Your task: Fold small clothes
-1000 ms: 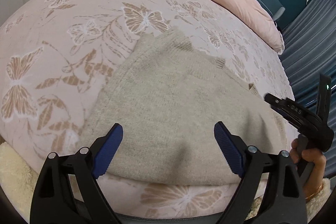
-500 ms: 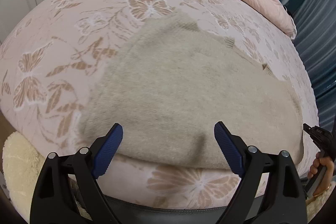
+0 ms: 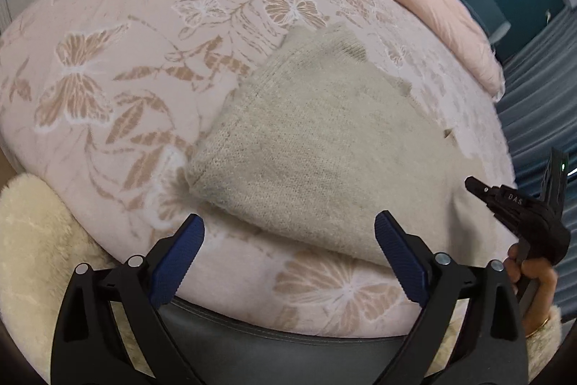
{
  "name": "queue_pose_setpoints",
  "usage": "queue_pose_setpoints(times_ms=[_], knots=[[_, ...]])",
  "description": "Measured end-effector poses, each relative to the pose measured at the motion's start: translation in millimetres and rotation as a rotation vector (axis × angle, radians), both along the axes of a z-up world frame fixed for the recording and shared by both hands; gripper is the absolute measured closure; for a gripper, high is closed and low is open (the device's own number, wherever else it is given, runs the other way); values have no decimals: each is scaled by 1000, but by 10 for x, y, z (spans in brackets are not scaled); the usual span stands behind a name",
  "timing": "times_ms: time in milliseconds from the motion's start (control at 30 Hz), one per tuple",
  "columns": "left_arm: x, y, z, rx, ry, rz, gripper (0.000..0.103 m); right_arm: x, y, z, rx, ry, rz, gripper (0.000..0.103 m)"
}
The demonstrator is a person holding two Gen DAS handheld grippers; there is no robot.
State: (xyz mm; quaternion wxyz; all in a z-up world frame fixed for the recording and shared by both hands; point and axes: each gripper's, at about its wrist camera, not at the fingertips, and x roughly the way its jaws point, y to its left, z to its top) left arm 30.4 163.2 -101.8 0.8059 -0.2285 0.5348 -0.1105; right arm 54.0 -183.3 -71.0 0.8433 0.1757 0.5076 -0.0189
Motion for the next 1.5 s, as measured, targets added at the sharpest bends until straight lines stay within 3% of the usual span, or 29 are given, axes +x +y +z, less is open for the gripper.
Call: queue_pose_setpoints(times_ms=[67,167,367,467,567,600,633,667,833,1000,1100,1167,1300,1400,1467,1500], knots=[[-10,155,-159,-159,57,102,6,-45,181,148,-11,-31,46,95],[32,241,-427,-286,172,221,7,-18,431,90,-18,-9,87,95],[210,179,-431,-265,154,255,7,130,694,-542,-29,144,112,95],[329,212,-462,-288,154,298,7,112,754,-621,-75,111,126,96],[401,260,-466,-347,110,324,24,127,758,-612,-77,122,131,96],[425,249,-454,-345,105,313,39,128,750,-612,-75,121,135,96],[449,223,-439,-346,100,294,61,124,740,-617,-69,117,135,96],[473,181,-402,-356,87,256,72,121,728,-624,-63,112,135,96],[463,-210,301,-239,-133,69,83,84,693,-644,-33,78,124,96],[377,-928,1015,-227,-302,-136,93,-60,419,-532,123,7,56,96],[256,-1486,1262,-203,-353,-291,93,-377,38,-315,228,-72,-49,88],[162,-1860,1280,-184,-364,-380,93,-647,-294,-208,266,-105,-121,75],[-50,-2613,921,-65,-293,-552,91,-1185,-938,-95,244,-107,-242,73],[-290,-2856,569,72,-224,-614,84,-1544,-1280,-8,182,-94,-316,54],[-485,-2803,449,89,-225,-649,67,-1708,-1401,62,175,-105,-344,42],[-579,-2726,426,105,-244,-655,50,-1754,-1430,93,182,-115,-346,39]])
